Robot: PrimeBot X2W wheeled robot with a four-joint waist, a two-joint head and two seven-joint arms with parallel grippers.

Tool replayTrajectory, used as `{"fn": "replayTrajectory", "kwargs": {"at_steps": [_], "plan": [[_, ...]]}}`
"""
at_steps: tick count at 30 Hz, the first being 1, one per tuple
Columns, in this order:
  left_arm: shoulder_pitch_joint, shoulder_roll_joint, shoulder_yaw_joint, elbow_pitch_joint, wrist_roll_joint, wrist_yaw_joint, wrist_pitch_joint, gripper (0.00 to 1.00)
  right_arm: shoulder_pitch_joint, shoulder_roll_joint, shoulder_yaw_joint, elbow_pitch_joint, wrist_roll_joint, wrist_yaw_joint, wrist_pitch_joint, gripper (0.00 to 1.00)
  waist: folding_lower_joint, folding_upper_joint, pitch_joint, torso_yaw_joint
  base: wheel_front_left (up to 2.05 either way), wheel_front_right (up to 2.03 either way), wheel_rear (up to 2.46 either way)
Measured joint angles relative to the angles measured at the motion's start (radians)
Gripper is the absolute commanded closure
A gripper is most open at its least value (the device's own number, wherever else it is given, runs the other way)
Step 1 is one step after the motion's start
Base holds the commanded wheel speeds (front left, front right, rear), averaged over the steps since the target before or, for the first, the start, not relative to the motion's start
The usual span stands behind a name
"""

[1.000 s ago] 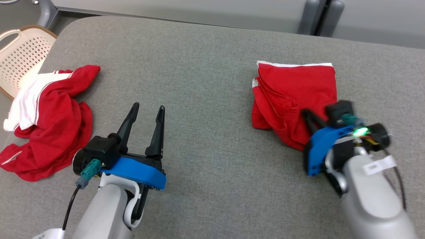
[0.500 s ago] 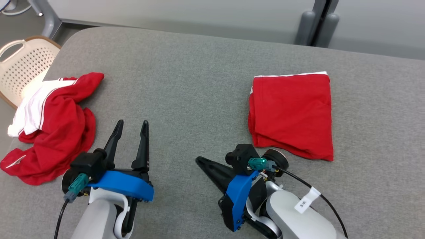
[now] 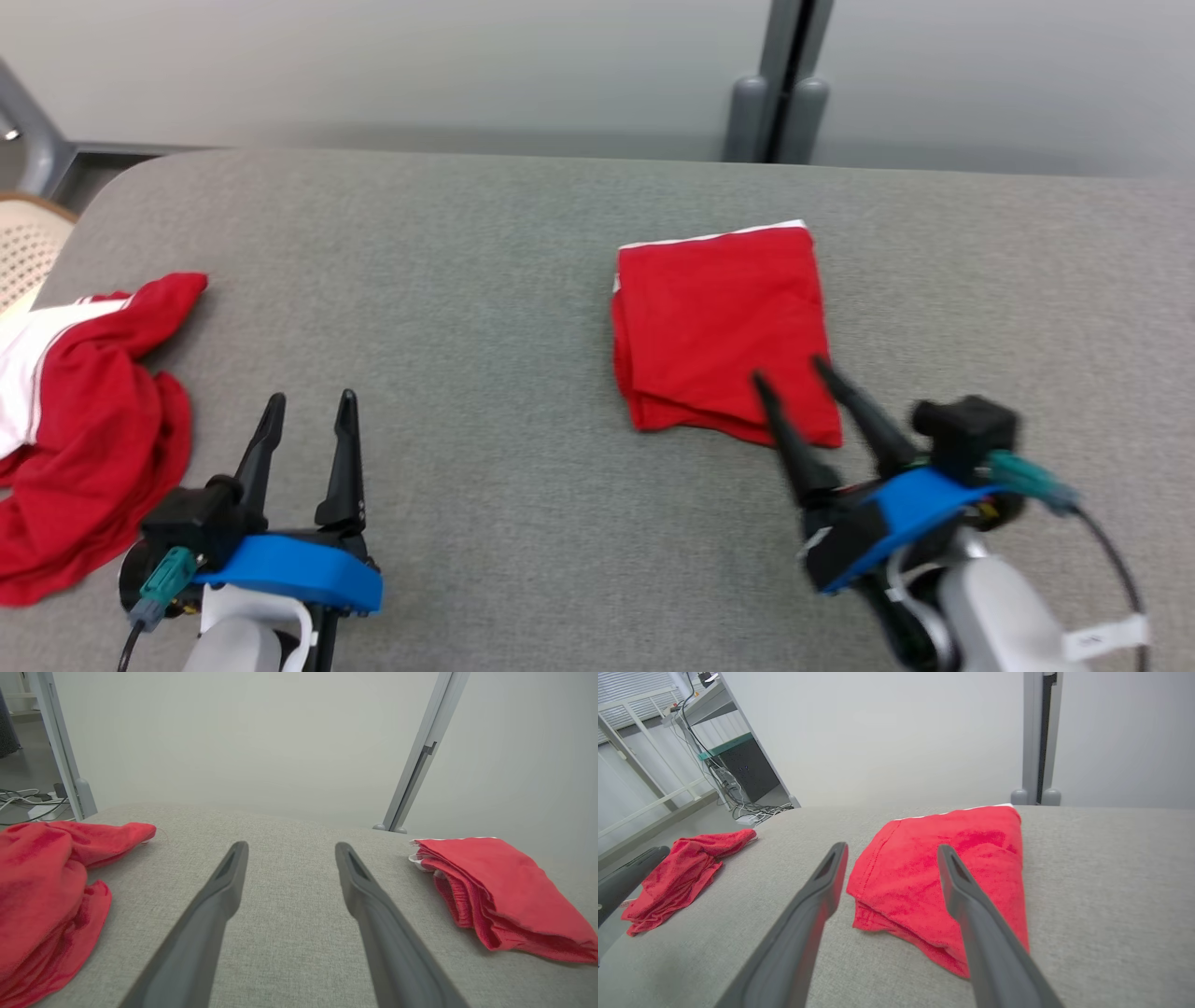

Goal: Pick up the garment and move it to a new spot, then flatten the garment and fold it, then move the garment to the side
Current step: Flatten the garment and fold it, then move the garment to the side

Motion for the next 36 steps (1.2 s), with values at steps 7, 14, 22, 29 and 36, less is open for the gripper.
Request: {"fn": "replayTrajectory", "kwargs": {"at_steps": [7, 14, 22, 29, 36], "plan": [[0.056, 0.013, 0.038, -0.036, 0.002, 0.014, 0.000, 0.00, 0.071, -0.001, -0.244, -0.078, -0.074, 0.000, -0.016, 0.00, 0.0000, 0.0000, -0.023, -0.071, 0.00, 0.00, 0.00], [0.089, 0.018, 0.050, -0.055, 0.010, 0.019, 0.000, 0.00, 0.106, 0.000, -0.356, -0.089, -0.129, 0.000, -0.019, 0.00, 0.0000, 0.0000, -0.047, -0.115, 0.00, 0.00, 0.00], [0.083, 0.021, 0.037, -0.042, 0.013, 0.019, 0.000, 0.00, 0.107, -0.003, -0.362, -0.059, -0.191, 0.000, 0.012, 0.00, 0.0001, 0.0000, -0.052, -0.138, 0.00, 0.00, 0.00], [0.068, 0.028, 0.034, -0.015, 0.010, 0.020, 0.002, 0.00, 0.102, -0.010, -0.327, -0.035, -0.191, 0.000, 0.003, 0.00, 0.0002, 0.0000, -0.055, -0.144, 0.00, 0.00, 0.00], [0.060, 0.029, 0.030, 0.003, 0.007, 0.025, 0.003, 0.00, 0.090, -0.019, -0.314, -0.008, -0.185, 0.000, -0.073, 0.00, 0.0002, 0.0000, -0.061, -0.140, 0.00, 0.00, 0.00]]}}
